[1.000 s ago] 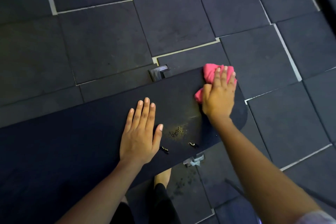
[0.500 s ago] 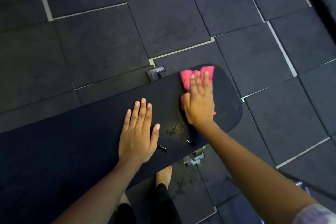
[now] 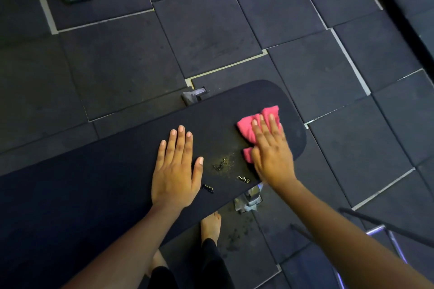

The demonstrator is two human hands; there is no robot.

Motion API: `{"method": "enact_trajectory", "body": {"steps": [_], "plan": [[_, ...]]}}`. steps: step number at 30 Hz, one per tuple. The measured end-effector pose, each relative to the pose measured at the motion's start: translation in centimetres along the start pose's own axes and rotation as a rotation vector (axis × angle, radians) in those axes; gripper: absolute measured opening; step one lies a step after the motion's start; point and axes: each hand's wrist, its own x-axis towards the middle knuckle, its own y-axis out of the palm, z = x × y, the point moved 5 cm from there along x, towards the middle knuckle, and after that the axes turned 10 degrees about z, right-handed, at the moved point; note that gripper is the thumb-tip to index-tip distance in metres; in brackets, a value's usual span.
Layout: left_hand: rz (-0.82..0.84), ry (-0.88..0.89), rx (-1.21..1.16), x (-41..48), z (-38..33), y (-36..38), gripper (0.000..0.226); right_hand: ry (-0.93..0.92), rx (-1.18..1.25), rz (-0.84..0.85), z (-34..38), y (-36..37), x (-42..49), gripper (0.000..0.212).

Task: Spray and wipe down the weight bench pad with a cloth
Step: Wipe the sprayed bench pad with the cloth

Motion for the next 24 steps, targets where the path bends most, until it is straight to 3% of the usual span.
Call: {"method": "enact_trajectory", "body": {"steps": [4,7,13,16,19,21,24], "plan": [[-0.013,-0.004,0.022,0.0,0.1,0.1,0.062,0.344,0.067,-0.113,-4.6,-0.8,-0.5,0.062],[-0.010,-0.002,0.028,0.1,0.0,0.1,0.063,0.453,0.162,-0.164,-1.7,0.2,-0.5,0.062],[-0.023,0.011,-0.006,0.0,0.3,0.2,0.063,0.004,0.025,-0.011,3.7,2.0,-4.9,0.059],[-0.023,0.005,-0.010,-0.2,0.5,0.1,0.063,0.241,-0.020,-0.086,-0.3,1.2,-3.8,0.062],[-0.027,0.014,-0.013,-0.2,0.3,0.1,0.062,0.504,0.152,-0.192,-1.9,0.8,-2.1,0.062],[-0.028,0.013,-0.015,0.0,0.2,0.0,0.062,0.416,0.230,-0.213,1.1,1.0,-2.2,0.059],[-0.018,0.007,-0.019,-0.1,0.1,-0.1,0.062,0.082,0.175,-0.094,6.1,2.4,-4.5,0.056]]}}
